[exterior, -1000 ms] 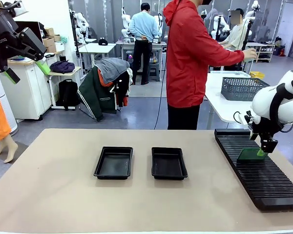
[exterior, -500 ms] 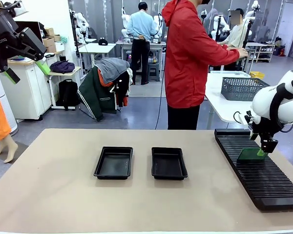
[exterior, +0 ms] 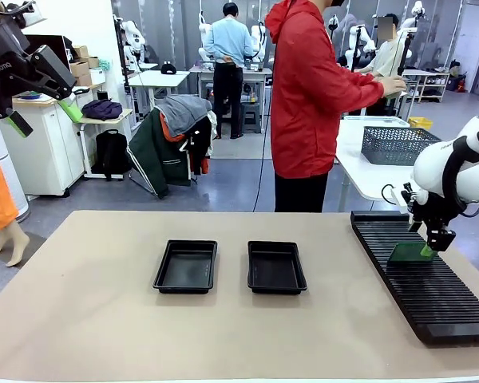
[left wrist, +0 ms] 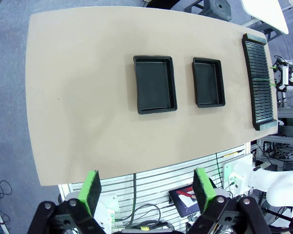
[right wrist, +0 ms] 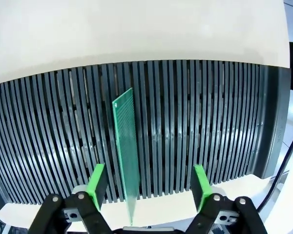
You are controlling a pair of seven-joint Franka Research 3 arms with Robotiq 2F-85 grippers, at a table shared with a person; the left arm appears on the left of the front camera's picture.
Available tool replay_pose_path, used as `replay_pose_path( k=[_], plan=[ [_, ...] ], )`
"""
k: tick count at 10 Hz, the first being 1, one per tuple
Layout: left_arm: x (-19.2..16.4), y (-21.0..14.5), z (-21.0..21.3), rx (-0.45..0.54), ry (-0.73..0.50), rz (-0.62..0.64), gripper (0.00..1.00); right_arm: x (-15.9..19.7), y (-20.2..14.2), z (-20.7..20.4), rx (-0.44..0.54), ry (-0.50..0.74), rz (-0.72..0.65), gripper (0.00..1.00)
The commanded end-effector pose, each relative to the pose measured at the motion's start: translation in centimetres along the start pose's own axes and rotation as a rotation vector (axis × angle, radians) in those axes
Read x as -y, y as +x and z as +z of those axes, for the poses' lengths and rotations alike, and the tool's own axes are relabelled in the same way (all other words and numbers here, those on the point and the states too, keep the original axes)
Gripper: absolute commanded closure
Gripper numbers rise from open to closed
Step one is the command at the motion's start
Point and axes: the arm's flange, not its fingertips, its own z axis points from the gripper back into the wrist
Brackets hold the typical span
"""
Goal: Inspect and transfer BCBs to ESD trays.
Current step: Pick up the Blank PCB from the PCB Rack and place it in the left ESD tray.
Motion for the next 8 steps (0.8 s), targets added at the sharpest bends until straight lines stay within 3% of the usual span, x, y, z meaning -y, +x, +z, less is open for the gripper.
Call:
replay_pose_path(
  k=[1, 8],
  plan=[
    [-0.07, -0.07, -0.08, 0.000, 0.000, 0.002, 0.00, -0.70, -0.68, -0.31, 0.037, -0.019, 0.011, 0.19],
    [-0.07, -0.07, -0.08, 0.000, 0.000, 0.002, 0.00, -0.48, -0.48, -0.42, 0.033, 0.008, 0.029, 0.46]
  ],
)
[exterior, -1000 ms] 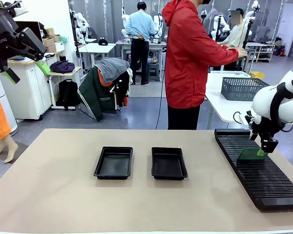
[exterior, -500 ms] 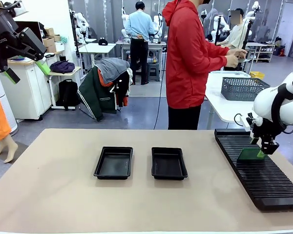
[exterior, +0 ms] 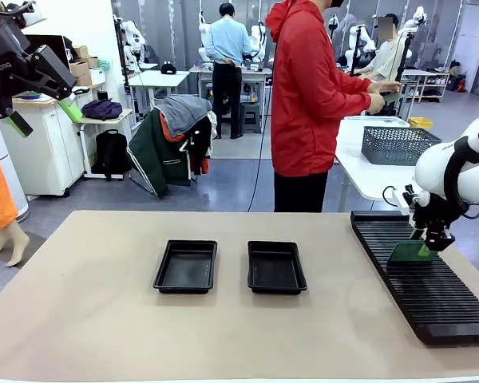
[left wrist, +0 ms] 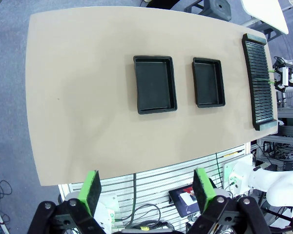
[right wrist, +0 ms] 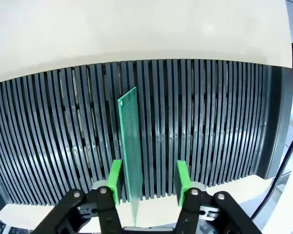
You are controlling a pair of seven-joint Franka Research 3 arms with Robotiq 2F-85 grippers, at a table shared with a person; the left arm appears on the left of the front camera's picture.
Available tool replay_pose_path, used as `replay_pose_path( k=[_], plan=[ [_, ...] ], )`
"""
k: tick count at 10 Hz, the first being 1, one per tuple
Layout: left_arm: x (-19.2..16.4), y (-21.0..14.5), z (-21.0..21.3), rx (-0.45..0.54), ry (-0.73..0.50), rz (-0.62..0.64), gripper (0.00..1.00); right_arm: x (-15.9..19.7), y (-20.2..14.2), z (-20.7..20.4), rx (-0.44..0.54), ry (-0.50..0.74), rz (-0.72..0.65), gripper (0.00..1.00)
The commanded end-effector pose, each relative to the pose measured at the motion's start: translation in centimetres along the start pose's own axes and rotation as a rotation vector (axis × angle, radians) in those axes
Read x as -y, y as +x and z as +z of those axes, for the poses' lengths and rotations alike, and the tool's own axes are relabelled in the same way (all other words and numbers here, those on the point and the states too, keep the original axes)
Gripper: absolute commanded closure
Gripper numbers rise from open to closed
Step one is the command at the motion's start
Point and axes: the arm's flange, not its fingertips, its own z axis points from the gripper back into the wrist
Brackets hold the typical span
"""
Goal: Inspect and transfer BCBs to ESD trays.
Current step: Pick up the Blank PCB from the PCB Rack and place it in the left ESD tray.
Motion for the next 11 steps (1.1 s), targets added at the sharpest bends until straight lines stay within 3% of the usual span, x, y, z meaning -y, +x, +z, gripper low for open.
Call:
replay_pose_path(
  k=[1, 11],
  plan=[
    [-0.07, -0.07, -0.08, 0.000, 0.000, 0.002, 0.00, -0.08, -0.26, -0.43, 0.021, 0.011, 0.025, 0.51],
    [-0.07, -0.07, -0.08, 0.000, 0.000, 0.002, 0.00, -0.08, -0.30, -0.28, 0.019, 0.040, 0.027, 0.89]
  ],
)
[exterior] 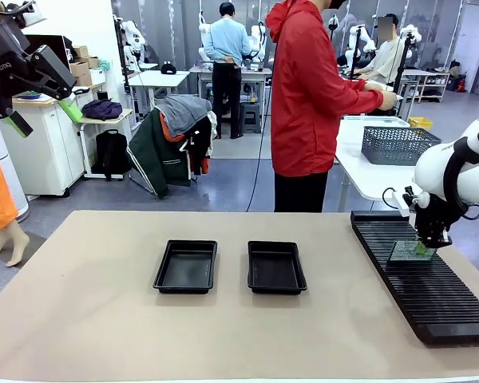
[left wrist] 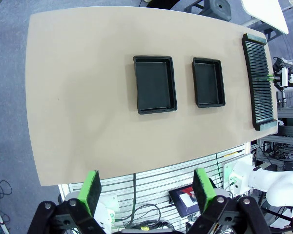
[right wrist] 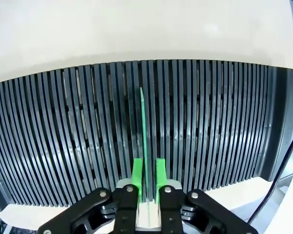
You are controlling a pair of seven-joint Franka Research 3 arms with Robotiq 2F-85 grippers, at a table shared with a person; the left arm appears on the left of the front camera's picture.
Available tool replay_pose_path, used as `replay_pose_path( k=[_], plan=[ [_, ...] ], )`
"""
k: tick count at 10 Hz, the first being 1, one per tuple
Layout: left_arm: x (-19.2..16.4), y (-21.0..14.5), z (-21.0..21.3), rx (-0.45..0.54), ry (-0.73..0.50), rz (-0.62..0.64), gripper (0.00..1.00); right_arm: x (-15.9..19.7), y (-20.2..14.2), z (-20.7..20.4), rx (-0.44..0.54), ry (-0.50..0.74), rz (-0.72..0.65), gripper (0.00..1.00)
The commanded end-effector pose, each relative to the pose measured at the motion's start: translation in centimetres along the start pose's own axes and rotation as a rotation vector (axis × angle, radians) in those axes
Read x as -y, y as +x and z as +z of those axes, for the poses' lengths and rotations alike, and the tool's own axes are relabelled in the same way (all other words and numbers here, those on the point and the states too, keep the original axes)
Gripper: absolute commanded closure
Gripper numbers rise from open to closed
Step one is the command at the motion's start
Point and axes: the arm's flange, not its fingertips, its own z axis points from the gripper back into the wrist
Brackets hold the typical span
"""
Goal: Inspect and transfer BCBs to ESD trays.
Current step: Pick up the Blank PCB from the PCB Rack and place it in the left ESD tray.
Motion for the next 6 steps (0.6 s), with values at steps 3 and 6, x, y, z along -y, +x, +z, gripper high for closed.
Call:
replay_pose_path(
  k=[3, 6],
  plan=[
    [-0.1, -0.1, -0.1, 0.000, 0.000, 0.002, 0.00, 0.2, -0.1, 0.2, 0.012, 0.034, 0.026, 0.99],
    [-0.1, -0.1, -0.1, 0.000, 0.000, 0.002, 0.00, 1.0, -0.1, 1.8, -0.005, 0.046, 0.036, 1.00]
  ],
)
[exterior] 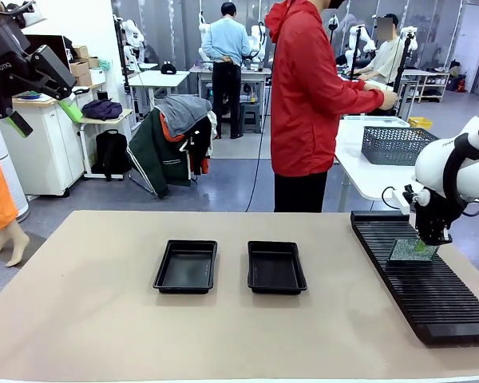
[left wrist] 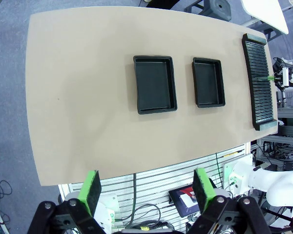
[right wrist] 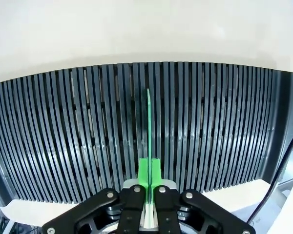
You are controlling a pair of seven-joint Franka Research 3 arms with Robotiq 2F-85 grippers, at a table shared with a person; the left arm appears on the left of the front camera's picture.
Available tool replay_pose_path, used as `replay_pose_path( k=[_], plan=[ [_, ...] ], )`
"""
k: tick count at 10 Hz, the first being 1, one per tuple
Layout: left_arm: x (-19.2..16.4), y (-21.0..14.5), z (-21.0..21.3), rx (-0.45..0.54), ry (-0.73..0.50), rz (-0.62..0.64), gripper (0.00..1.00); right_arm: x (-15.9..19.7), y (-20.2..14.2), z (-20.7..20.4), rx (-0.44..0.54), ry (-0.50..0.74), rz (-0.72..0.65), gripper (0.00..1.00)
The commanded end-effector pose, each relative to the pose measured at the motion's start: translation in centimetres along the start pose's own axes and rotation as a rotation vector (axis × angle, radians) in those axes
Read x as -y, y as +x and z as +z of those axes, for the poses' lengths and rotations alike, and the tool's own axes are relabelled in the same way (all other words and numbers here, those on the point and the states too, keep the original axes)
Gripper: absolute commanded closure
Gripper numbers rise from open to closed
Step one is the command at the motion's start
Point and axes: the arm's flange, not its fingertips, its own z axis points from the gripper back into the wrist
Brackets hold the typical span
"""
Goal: Inspect and transfer BCBs to ESD trays.
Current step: Pick up the Blank PCB from the PCB Rack and place it in the left ESD tray.
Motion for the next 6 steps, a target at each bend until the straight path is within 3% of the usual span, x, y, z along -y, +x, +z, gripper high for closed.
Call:
replay_pose_path(
  k=[1, 6],
  plan=[
    [-0.1, -0.1, -0.1, 0.000, 0.000, 0.002, 0.00, 1.0, -0.4, 2.7, -0.015, 0.031, 0.038, 1.00],
    [-0.1, -0.1, -0.1, 0.000, 0.000, 0.002, 0.00, -1.7, -1.7, 17.2, 0.001, 0.014, 0.027, 1.00]
  ],
)
